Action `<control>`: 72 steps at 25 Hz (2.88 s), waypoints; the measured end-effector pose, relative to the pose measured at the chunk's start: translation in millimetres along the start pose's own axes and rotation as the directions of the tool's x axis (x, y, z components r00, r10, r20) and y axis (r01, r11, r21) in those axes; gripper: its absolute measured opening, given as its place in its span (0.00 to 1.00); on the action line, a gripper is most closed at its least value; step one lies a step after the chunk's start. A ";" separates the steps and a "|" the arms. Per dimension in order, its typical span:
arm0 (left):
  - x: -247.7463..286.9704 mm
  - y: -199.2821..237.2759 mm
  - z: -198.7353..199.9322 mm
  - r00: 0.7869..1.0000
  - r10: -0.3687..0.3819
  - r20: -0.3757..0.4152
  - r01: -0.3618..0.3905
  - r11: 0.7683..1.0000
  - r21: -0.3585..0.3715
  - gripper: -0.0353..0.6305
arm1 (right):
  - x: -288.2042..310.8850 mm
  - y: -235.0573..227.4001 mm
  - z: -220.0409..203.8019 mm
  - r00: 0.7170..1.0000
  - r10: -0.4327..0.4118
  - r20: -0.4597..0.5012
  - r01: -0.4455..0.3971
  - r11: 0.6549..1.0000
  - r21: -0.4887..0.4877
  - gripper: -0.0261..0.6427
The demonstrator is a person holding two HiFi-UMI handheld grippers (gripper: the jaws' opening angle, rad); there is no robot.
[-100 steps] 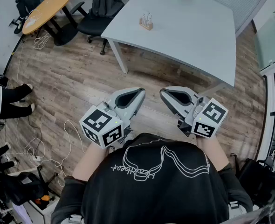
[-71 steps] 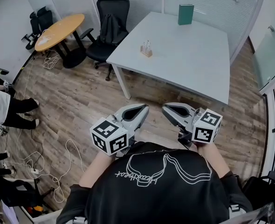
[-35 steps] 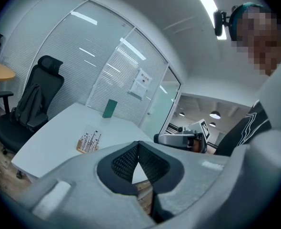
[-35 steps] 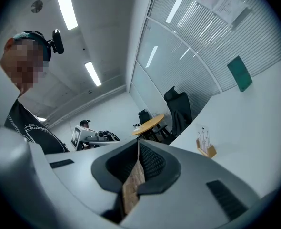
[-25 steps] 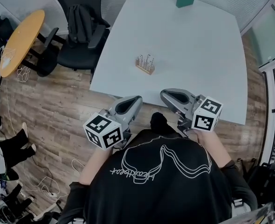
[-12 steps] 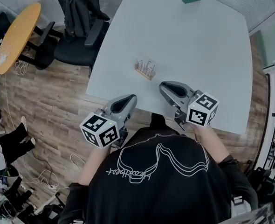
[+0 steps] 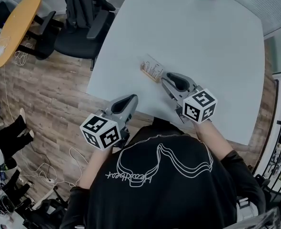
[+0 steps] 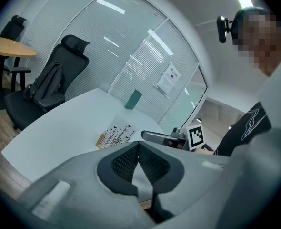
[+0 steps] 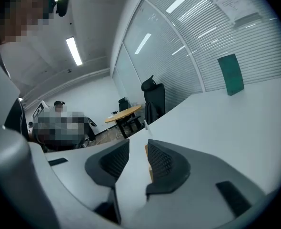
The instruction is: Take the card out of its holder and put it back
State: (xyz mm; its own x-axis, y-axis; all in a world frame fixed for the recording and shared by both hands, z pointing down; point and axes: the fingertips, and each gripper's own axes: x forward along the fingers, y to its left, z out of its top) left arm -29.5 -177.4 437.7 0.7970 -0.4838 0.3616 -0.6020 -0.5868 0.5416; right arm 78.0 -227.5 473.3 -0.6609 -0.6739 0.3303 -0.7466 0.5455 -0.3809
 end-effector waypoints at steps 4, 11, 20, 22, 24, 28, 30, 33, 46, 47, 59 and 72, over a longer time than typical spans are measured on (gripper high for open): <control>2.8 9.0 -4.8 1.000 0.020 -0.004 -0.021 0.999 -0.025 0.07 | 13.9 -17.9 -9.5 0.999 -0.029 -0.021 0.028 0.999 -0.022 0.25; -2.6 29.4 -11.5 0.998 0.069 -0.003 -0.069 0.995 -0.069 0.07 | 47.2 -29.7 -21.8 0.999 -0.023 -0.035 0.021 0.999 -0.047 0.25; -7.4 46.9 -24.8 0.993 0.117 -0.014 -0.118 0.989 -0.094 0.07 | 74.0 -29.8 -32.1 0.999 0.014 -0.046 -0.017 0.998 -0.054 0.22; -7.1 49.4 -27.1 0.992 0.123 -0.017 -0.124 0.987 -0.099 0.07 | 77.2 -31.2 -33.1 0.999 0.012 -0.044 -0.015 0.998 -0.062 0.21; -7.1 50.5 -28.5 0.992 0.126 -0.020 -0.127 0.986 -0.107 0.07 | 78.7 -31.3 -33.0 0.999 0.009 -0.041 -0.011 0.998 -0.067 0.19; -5.3 52.2 -32.3 0.992 0.122 -0.024 -0.124 0.984 -0.127 0.07 | 81.3 -32.1 -33.1 0.999 -0.006 -0.038 0.003 0.997 -0.074 0.16; -4.9 53.9 -36.3 0.992 0.124 -0.030 -0.127 0.983 -0.133 0.07 | 83.3 -33.4 -35.0 0.999 -0.014 -0.039 0.011 0.997 -0.080 0.14; -5.4 57.8 -40.3 0.990 0.136 -0.042 -0.141 0.979 -0.145 0.07 | 84.8 -33.6 -36.1 0.999 -0.020 -0.041 0.017 0.996 -0.084 0.13; -8.8 57.5 -44.2 0.986 0.157 -0.046 -0.163 0.974 -0.160 0.07 | 83.1 -27.9 -35.4 0.999 -0.013 -0.036 0.008 0.994 -0.111 0.08; -8.9 57.4 -44.6 0.986 0.159 -0.046 -0.164 0.974 -0.159 0.07 | 83.2 -28.1 -35.8 0.999 -0.013 -0.035 0.009 0.994 -0.111 0.08; -13.4 55.1 -49.5 0.986 0.154 -0.059 -0.161 0.974 -0.159 0.07 | 81.5 -25.9 -32.4 0.999 -0.018 -0.026 0.015 0.992 -0.128 0.08; -23.0 49.8 -46.0 0.991 0.130 -0.033 -0.134 0.980 -0.148 0.07 | 71.7 -14.7 -15.6 0.999 -0.034 -0.007 0.032 0.984 -0.173 0.08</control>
State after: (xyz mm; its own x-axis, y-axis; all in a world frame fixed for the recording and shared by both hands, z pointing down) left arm -75.6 -165.6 491.2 0.7128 -0.5343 0.4543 -0.6892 -0.4139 0.5947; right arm 40.4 -276.0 516.0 -0.6358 -0.6885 0.3487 -0.7693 0.6017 -0.2147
